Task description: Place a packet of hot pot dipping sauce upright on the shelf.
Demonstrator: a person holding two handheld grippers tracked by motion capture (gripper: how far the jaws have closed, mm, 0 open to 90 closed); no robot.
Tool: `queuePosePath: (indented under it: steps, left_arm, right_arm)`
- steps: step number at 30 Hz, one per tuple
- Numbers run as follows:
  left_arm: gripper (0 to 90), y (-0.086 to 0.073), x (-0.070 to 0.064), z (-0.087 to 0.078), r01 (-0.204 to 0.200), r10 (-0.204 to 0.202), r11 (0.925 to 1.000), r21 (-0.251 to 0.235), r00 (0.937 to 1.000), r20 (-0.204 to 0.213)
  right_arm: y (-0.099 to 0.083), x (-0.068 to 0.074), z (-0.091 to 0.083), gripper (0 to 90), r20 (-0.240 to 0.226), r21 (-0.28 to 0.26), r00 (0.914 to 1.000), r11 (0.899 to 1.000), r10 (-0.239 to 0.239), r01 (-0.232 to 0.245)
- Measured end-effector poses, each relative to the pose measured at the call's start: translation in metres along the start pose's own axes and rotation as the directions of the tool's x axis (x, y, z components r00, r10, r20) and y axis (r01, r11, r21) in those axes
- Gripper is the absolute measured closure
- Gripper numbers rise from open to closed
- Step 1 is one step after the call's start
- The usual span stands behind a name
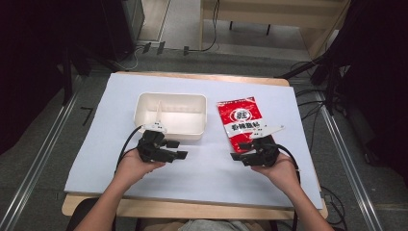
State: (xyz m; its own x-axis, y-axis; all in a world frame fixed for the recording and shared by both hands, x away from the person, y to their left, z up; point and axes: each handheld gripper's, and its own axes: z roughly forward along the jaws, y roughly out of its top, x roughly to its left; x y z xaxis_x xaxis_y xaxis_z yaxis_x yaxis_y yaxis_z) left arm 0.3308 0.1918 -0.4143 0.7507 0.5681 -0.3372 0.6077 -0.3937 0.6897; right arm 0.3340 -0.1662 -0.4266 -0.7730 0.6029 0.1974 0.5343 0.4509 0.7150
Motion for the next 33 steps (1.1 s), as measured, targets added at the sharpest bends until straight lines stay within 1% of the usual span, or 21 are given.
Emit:
queuePosePath:
  steps: [1,5,6,8,10,11,12,13,14,15,17,18,19,20,22,23,26,27,28,30,33]
  left_arm:
    - [42.0,0.0,-0.001,0.0,0.0,0.0,1.0,-0.006,1.0,0.004]
    - [44.4,0.001,-0.004,0.0,0.0,0.0,0.9999,-0.013,1.0,0.009]
    - [45.7,0.002,-0.005,-0.001,0.006,-0.006,0.9998,-0.02,1.0,0.004]
    - [50.3,0.004,-0.008,-0.003,0.005,-0.005,0.9993,-0.038,1.0,-0.002]
    - [52.1,0.006,-0.01,-0.006,0.007,-0.007,0.9975,-0.07,1.0,0.004]
    - [52.3,0.006,-0.01,-0.006,0.007,-0.007,0.9975,-0.07,1.0,0.004]
    - [52.6,0.006,-0.011,-0.006,0.009,-0.008,0.9973,-0.073,1.0,0.005]
    - [52.6,0.006,-0.012,-0.006,0.01,-0.01,0.9975,-0.07,0.9999,0.004]
    - [52.8,0.007,-0.012,-0.005,0.009,-0.009,0.9981,-0.061,0.9999,0.006]
    - [52.8,0.007,-0.013,-0.004,0.012,-0.012,0.9983,-0.056,0.9999,0.004]
    - [52.7,0.007,-0.013,-0.001,0.006,-0.006,0.9992,-0.04,1.0,0.005]
    - [52.6,0.007,-0.014,0.001,0.005,-0.005,0.9994,-0.035,1.0,0.005]
    - [52.5,0.007,-0.015,0.001,0.005,-0.005,0.9995,-0.031,1.0,0.007]
    - [52.3,0.007,-0.015,0.003,-0.001,0.001,0.9996,-0.028,1.0,0.008]
    - [51.8,0.007,-0.016,0.004,-0.004,0.004,0.9998,-0.019,1.0,0.003]
    - [51.6,0.007,-0.016,0.004,-0.005,0.005,0.9998,-0.017,1.0,0.0]
    - [51.0,0.007,-0.016,0.005,-0.006,0.006,0.9999,-0.013,1.0,-0.001]
    - [51.0,0.007,-0.015,0.005,-0.006,0.006,0.9999,-0.011,1.0,-0.001]
    - [50.9,0.007,-0.015,0.006,-0.008,0.008,1.0,-0.004,1.0,0.0]
    - [50.8,0.007,-0.014,0.006,-0.007,0.007,1.0,-0.001,1.0,-0.005]
    - [50.8,0.007,-0.014,0.008,-0.005,0.005,1.0,0.007,1.0,-0.005]
  right_arm:
    - [0.001,-0.003,-0.004,53.5,0.005,-0.013,0.9999,1.0,0.014,-0.014]
    - [0.001,-0.006,-0.01,56.4,0.015,-0.024,0.9998,1.0,0.012,-0.012]
    - [0.002,-0.007,-0.012,57.9,0.022,-0.027,0.9996,0.999,0.02,-0.019]
    - [0.002,-0.012,-0.016,61.7,0.026,-0.027,0.9989,0.999,0.038,-0.037]
    - [0.003,-0.021,-0.023,64.2,0.043,-0.04,0.996,0.996,0.078,-0.077]
    - [0.003,-0.021,-0.023,64.2,0.043,-0.04,0.996,0.996,0.078,-0.077]
    - [0.003,-0.029,-0.027,67.5,0.059,-0.049,0.9926,0.993,0.106,-0.103]
    - [0.003,-0.029,-0.027,67.5,0.059,-0.049,0.9926,0.993,0.106,-0.103]
    - [0.003,-0.033,-0.029,68.8,0.065,-0.053,0.9902,0.991,0.123,-0.12]
    - [0.002,-0.038,-0.03,73.6,0.083,-0.051,0.9868,0.99,0.139,-0.135]
    - [0.001,-0.046,-0.032,80.7,0.1,-0.049,0.9826,0.987,0.156,-0.152]
    - [0.0,-0.052,-0.032,84.0,0.12,-0.045,0.9796,0.987,0.161,-0.157]
    - [0.0,-0.056,-0.032,86.1,0.126,-0.044,0.9775,0.985,0.169,-0.165]
    - [-0.001,-0.063,-0.031,89.8,0.143,-0.035,0.9726,0.983,0.183,-0.18]
    - [-0.002,-0.074,-0.031,90.0,0.165,-0.029,0.9673,0.981,0.192,-0.19]
    - [-0.003,-0.079,-0.03,90.0,0.182,-0.03,0.9624,0.979,0.202,-0.199]
    - [-0.007,-0.096,-0.03,90.0,0.218,-0.028,0.9429,0.967,0.252,-0.252]
    - [-0.007,-0.096,-0.03,90.0,0.218,-0.028,0.9429,0.967,0.252,-0.252]
    - [-0.009,-0.102,-0.03,90.0,0.223,-0.025,0.9395,0.965,0.26,-0.261]
    - [-0.012,-0.112,-0.029,90.0,0.251,-0.014,0.9282,0.96,0.275,-0.281]
    - [-0.014,-0.124,-0.026,90.0,0.279,-0.007,0.9156,0.954,0.289,-0.299]
